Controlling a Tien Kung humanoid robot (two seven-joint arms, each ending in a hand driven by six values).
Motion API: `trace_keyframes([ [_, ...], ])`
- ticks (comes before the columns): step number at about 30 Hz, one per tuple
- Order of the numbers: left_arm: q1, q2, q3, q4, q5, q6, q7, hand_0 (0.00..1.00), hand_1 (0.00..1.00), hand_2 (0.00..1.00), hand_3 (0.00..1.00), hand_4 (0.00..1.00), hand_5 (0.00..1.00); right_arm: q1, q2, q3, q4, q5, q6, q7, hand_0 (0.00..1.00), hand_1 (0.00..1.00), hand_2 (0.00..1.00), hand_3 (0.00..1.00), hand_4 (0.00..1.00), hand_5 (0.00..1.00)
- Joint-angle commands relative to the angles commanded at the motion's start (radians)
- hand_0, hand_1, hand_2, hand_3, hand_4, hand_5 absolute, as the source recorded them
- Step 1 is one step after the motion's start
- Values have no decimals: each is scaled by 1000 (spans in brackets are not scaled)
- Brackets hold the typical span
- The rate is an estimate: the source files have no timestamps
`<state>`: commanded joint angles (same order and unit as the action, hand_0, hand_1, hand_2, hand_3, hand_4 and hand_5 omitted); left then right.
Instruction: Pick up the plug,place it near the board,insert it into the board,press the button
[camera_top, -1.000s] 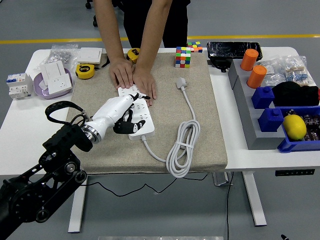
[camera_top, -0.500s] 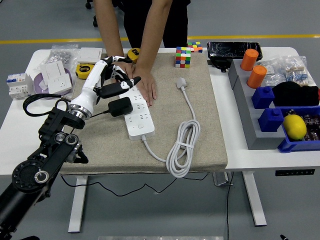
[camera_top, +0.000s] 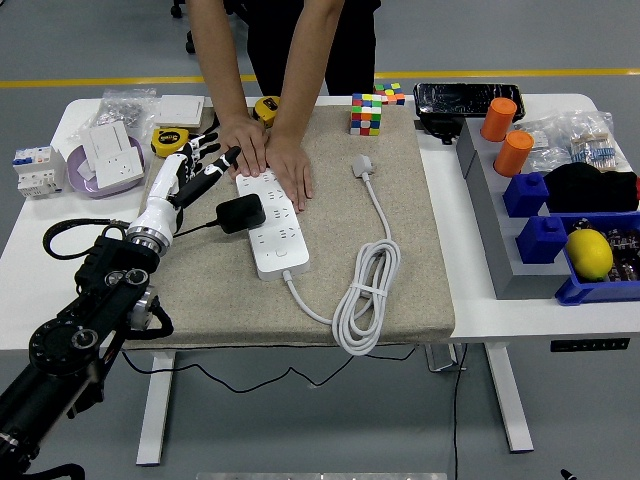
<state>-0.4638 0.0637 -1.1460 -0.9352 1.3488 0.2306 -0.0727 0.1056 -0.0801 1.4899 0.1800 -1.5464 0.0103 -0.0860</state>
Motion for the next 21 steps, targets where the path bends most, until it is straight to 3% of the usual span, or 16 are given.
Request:
trace_keyframes([
  [1,-6,3,14,16,46,3,8,899,893,775,770,998,437,0,0,0,0,-1,0,0,832,745,748,782,998,940],
  [6,-20,3,56,63,253,5,34,899,893,775,770,998,437,0,0,-4,0,2,0,0,832,745,748,782,998,940],
  [7,-21,1,60,65,298,8,38,839,824,695,738,998,307,-1,0,-3,0,1,0,0,832,745,748,782,998,940],
  [12,-21,-17,54,75,460,25,54,839,824,695,738,998,307,-4,0,2,0,-6,1,-3,832,745,748,782,998,940],
  [13,-22,-20,55,79,487,28,58,768,784,650,709,998,238,-4,0,2,0,-6,1,-3,831,745,748,782,998,940],
  [18,-30,-27,58,98,571,43,65,768,784,650,709,998,238,1,-1,-5,0,1,0,-1,831,745,748,782,998,940],
  [19,-32,-29,58,102,582,45,67,665,744,585,612,975,149,1,-1,-6,0,2,0,-1,830,745,748,782,998,940],
  [21,-35,-32,58,112,609,49,75,665,744,585,612,975,149,2,-2,-6,0,2,0,-1,830,745,748,782,998,940],
])
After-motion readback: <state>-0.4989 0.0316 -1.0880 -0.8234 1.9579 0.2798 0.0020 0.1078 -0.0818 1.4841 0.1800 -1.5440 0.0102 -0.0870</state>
